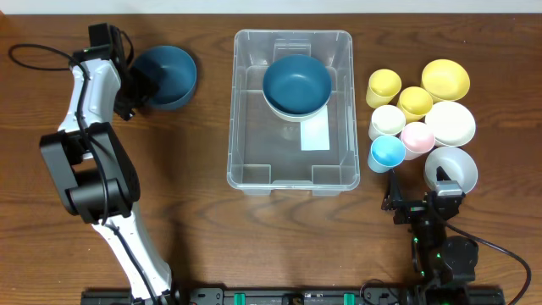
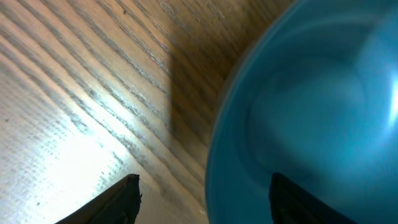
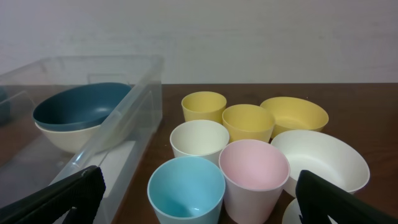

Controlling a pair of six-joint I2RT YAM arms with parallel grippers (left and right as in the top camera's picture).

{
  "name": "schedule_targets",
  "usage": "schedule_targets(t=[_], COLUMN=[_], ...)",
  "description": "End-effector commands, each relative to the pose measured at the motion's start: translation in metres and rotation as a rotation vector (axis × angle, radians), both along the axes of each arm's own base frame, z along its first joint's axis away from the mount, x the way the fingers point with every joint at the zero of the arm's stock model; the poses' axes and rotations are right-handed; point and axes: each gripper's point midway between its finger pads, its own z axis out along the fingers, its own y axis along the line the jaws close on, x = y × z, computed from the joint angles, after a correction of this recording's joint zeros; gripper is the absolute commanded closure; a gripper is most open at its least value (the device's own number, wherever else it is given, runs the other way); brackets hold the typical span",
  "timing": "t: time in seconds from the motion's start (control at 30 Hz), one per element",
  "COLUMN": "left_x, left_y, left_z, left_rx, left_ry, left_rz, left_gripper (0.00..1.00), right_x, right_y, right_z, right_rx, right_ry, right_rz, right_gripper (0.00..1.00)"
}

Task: Pack container
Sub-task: 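Move the left gripper to the rim of the back teal bowl and grasp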

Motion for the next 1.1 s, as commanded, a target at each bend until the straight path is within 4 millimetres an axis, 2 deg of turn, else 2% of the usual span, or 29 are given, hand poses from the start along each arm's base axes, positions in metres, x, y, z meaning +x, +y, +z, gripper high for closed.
schedule_targets(t=[0.0,0.1,0.6,1.07], left_x=[-0.0049,-0.0027,0.0010,0.0017], left_y=[0.0036,0.0040,0.0048,0.0049], left_z=[-0.0181,-0.0206,-0.0199,-0.0197], left_rx=[0.009,0.009,0.012,0.013], left_ry=[0.041,0.037,0.021,0.019], left_rz=[0.012,0.012,0.012,0.011], left_gripper=[0.33,0.33,0.65,0.67], right_x=[-0.0003,-0.0003,-0.0003,-0.0003], right_y=[-0.0001,-0.0001,-0.0001,-0.0001], right_z=[-0.0005,-0.0005,-0.0005,-0.0005], right_rx=[0.013,0.013,0.013,0.013], right_ry=[0.000,0.000,0.000,0.000], right_rz=[0.002,0.002,0.002,0.002], right_gripper=[0.01,0.01,0.01,0.01])
